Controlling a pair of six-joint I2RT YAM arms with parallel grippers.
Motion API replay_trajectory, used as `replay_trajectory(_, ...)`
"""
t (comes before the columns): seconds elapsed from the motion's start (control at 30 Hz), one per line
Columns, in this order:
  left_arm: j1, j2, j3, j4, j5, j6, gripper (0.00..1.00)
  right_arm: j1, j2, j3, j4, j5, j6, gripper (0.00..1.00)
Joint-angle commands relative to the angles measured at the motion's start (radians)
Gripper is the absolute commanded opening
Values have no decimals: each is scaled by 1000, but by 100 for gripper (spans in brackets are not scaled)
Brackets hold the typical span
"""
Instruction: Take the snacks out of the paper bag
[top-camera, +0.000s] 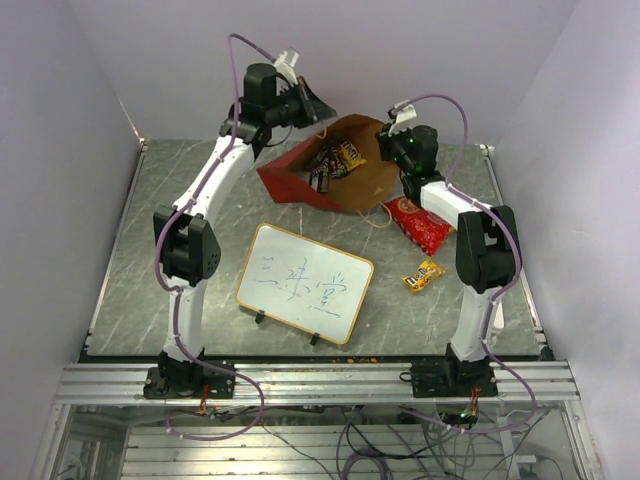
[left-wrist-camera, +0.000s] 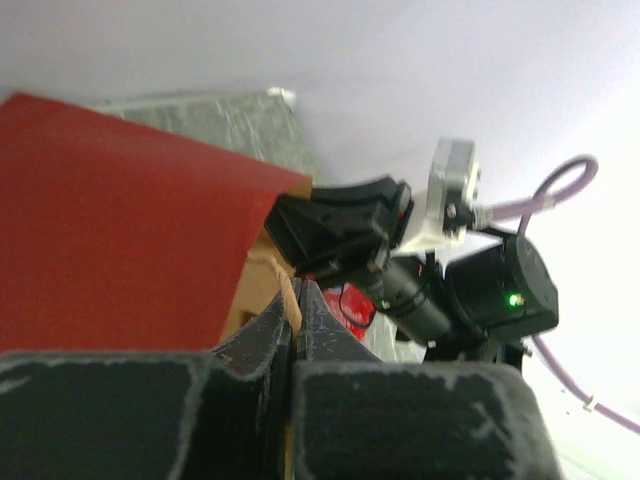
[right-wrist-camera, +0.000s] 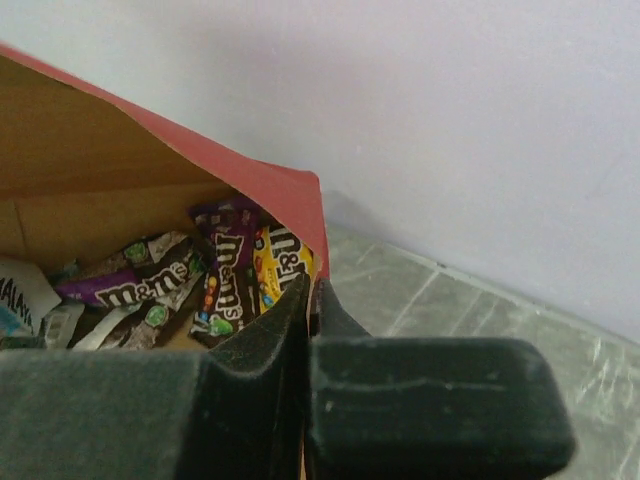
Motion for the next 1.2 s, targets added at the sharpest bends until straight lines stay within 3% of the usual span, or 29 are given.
replay_trajectory(0.0, -67, -137, -118, 5, -15, 97, 7, -9, -92, -92, 11, 5, 43, 0)
replay_trajectory(0.3, -98, -305, -376, -21, 11, 91, 7, -9, -205, -237, -70, 17, 121, 0)
replay_trajectory(0.5, -107, -329, -448, 10, 81, 6, 7, -10, -254, -286, -216, 44, 158, 1)
replay_trajectory(0.9, -125, -311, -432, 73, 138, -127, 7, -9, -451, -269, -490, 140, 129, 59)
replay_trajectory(1.03, -123, -288, -408, 111, 153, -171, 7, -8, -549, -315, -541, 134, 148, 65)
replay_trajectory(1.17, -124, -262, -400, 219, 175, -269, 7, 4, -648, -417, -482, -37, 83, 64)
